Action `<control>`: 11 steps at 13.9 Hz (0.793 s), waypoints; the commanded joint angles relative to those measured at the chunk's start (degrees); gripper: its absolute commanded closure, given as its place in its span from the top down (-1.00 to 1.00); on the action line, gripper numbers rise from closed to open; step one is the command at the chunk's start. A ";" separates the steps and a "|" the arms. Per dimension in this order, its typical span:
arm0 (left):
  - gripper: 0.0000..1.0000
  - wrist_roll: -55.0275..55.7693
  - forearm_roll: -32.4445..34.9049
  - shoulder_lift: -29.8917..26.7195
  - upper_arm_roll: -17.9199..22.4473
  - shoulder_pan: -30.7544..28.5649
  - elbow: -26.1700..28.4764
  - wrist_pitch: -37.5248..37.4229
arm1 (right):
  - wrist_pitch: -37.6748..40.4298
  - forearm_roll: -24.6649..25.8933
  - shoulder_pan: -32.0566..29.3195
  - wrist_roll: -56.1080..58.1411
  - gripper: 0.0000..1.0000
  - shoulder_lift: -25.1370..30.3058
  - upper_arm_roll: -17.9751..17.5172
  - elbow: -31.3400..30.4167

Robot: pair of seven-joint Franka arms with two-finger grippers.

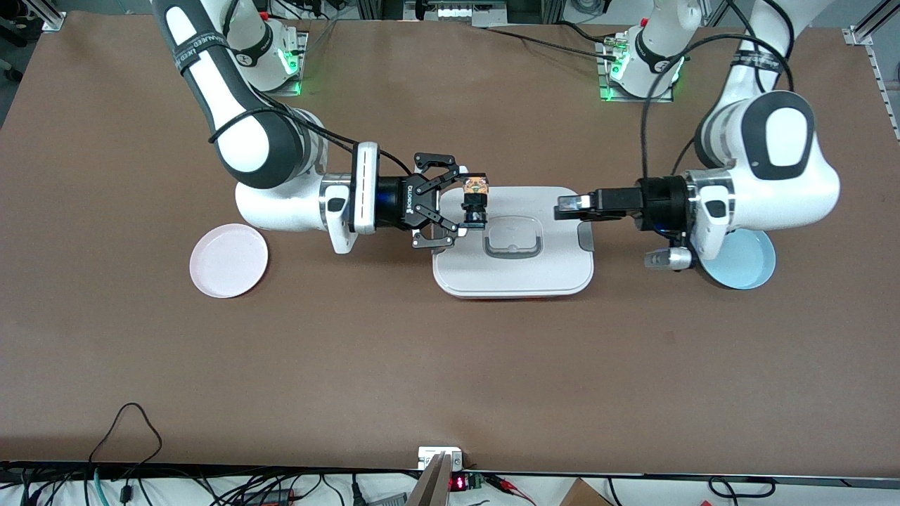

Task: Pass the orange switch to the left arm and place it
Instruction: 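Carry the switch over the box while the left gripper reaches it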

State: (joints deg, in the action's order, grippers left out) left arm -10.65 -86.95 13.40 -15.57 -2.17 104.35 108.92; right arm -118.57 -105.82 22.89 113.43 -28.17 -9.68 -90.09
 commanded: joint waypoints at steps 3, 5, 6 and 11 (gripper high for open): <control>1.00 -0.43 -5.94 -0.92 -4.72 1.11 1.03 9.18 | -1.49 4.30 0.75 -5.93 -0.61 -0.57 0.54 1.67; 1.00 -0.43 -8.22 -0.74 -7.62 1.72 1.12 14.27 | -2.10 4.66 0.84 -6.03 -0.61 -0.57 0.54 1.67; 1.00 -0.43 -9.45 -0.57 -8.33 2.25 1.12 16.13 | -2.19 4.66 0.84 -6.03 -0.60 -0.57 0.54 1.67; 0.94 -0.34 -9.90 -0.04 -8.43 3.39 1.21 16.85 | -2.28 4.66 0.84 -6.03 -0.60 -0.57 0.54 1.67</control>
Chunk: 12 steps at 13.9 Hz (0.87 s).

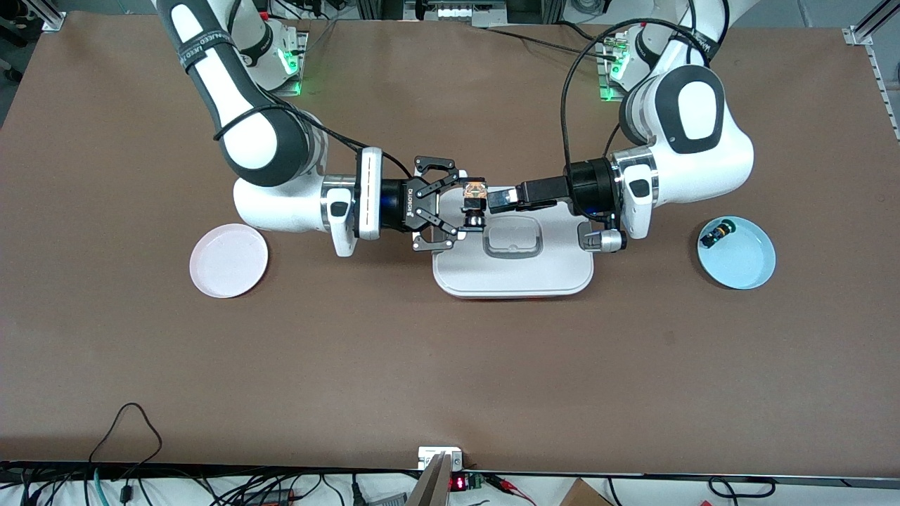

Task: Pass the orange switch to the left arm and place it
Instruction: 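Carry the switch over the box while the left gripper reaches it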

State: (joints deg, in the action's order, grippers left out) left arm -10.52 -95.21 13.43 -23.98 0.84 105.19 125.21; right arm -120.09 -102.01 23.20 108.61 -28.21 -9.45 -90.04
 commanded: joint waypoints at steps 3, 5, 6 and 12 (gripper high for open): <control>0.77 -0.38 -2.78 0.46 -0.10 1.62 0.37 2.58 | -0.68 0.76 0.35 -1.21 -0.60 -0.26 0.31 1.62; 0.77 -0.64 -5.33 0.72 -0.45 2.32 0.37 4.07 | -0.59 0.68 0.26 -1.30 -0.60 0.09 0.31 1.62; 0.74 -0.64 -5.51 0.72 -0.63 2.41 0.28 4.34 | -0.59 0.59 0.26 -1.30 -0.60 0.09 0.31 1.62; -0.56 -1.44 -5.51 0.72 -0.63 2.41 0.37 4.17 | -0.68 0.68 0.53 -1.13 -0.60 0.09 0.31 1.62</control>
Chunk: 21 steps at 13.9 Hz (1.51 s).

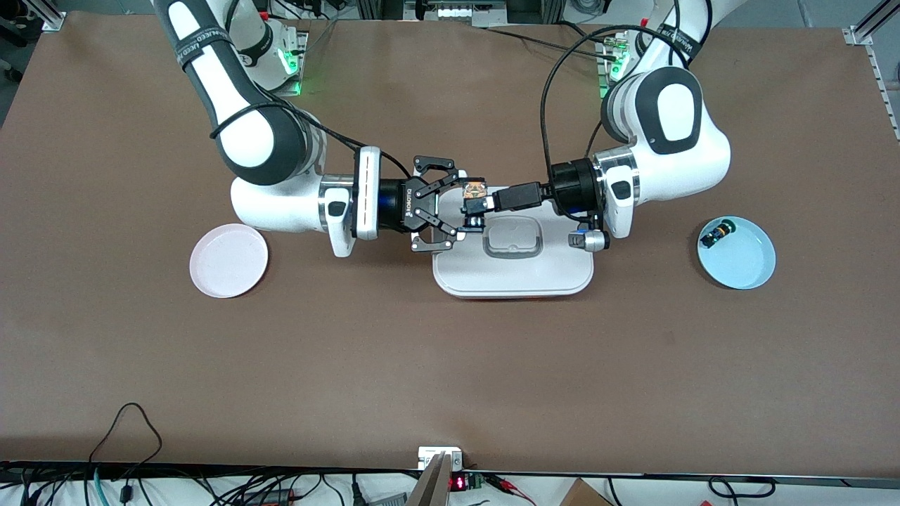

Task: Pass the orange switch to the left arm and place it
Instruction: 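Close the left gripper on the switch and open the right gripper, then carry the switch to the blue plate while the right gripper withdraws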

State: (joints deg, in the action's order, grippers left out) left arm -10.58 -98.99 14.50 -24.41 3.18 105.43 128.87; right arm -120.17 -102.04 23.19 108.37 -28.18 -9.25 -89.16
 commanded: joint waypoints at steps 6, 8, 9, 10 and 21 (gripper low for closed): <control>-1.00 -0.93 -1.03 -0.52 -0.12 -0.36 0.22 0.07 | -0.24 0.35 0.45 -2.19 0.93 0.14 0.11 0.30; -1.00 -0.84 -1.03 -0.70 -0.12 -0.71 0.31 -0.02 | -0.42 0.26 0.54 -2.63 1.00 0.31 0.11 0.30; -1.00 -0.84 -0.94 -0.70 -0.03 -0.89 0.31 -0.02 | -0.42 0.26 0.54 -2.63 1.00 0.40 0.11 0.30; -1.00 -0.84 -0.94 -0.70 0.06 -1.24 0.31 -0.20 | -0.24 0.26 0.45 -2.63 1.00 0.40 0.11 0.30; -1.00 1.18 52.24 -2.10 13.15 -10.55 3.91 -19.97 | 21.63 22.74 -22.65 -10.79 1.00 6.11 2.39 -8.14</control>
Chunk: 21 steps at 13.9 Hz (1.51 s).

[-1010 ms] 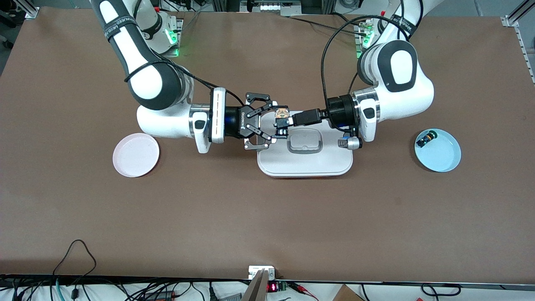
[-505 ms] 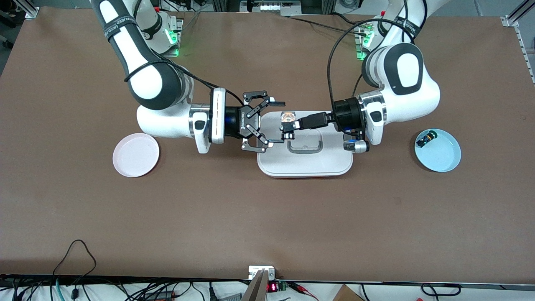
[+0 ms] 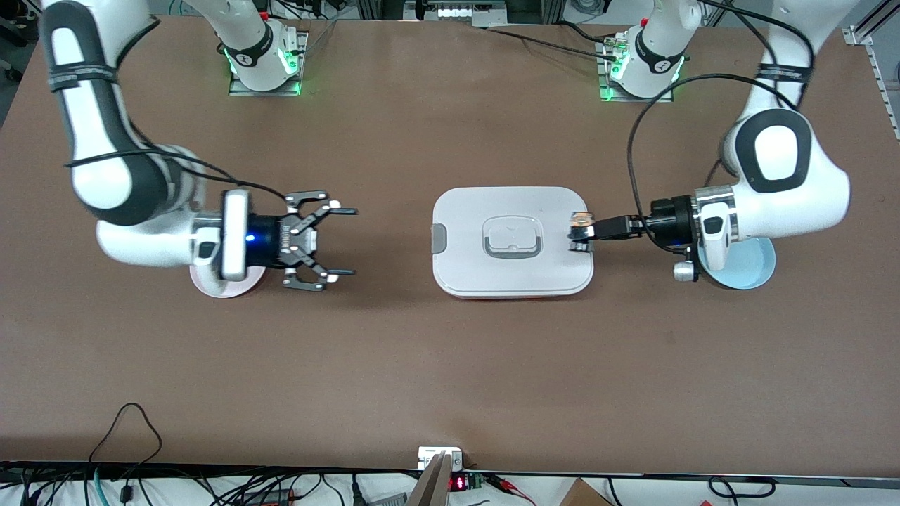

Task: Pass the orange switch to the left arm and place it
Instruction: 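Carry the switch to the blue plate while the right gripper withdraws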

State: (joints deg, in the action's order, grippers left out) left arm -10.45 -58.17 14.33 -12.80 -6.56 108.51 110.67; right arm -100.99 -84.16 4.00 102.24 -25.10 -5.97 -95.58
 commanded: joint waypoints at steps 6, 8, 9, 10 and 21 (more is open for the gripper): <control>-1.00 -2.37 47.05 1.21 5.14 -6.00 0.65 -2.57 | 4.58 15.14 -5.84 -21.01 1.00 5.59 -0.88 -1.72; -1.00 -3.26 54.44 3.85 7.34 -7.14 0.56 0.05 | 5.19 19.80 -5.94 -26.71 1.00 6.55 -0.88 -1.81; -1.00 -3.52 58.56 4.99 7.70 -8.36 0.65 1.98 | 5.80 21.39 -5.94 -31.27 1.00 6.82 -0.88 -1.81; -1.00 -3.53 61.91 6.05 7.79 -9.33 0.74 4.44 | 5.81 22.80 -5.94 -36.19 1.00 7.08 -0.88 -1.81; -1.00 4.91 76.01 13.87 10.16 -13.38 5.04 21.42 | 2.73 55.55 -5.50 -88.51 1.00 8.14 -0.88 -1.19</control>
State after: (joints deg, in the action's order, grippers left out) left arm -6.55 15.87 27.54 -2.60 -18.36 112.37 129.19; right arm -98.26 -35.02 -1.21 18.93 -18.69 -6.24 -95.99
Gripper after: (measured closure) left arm 0.648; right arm 0.000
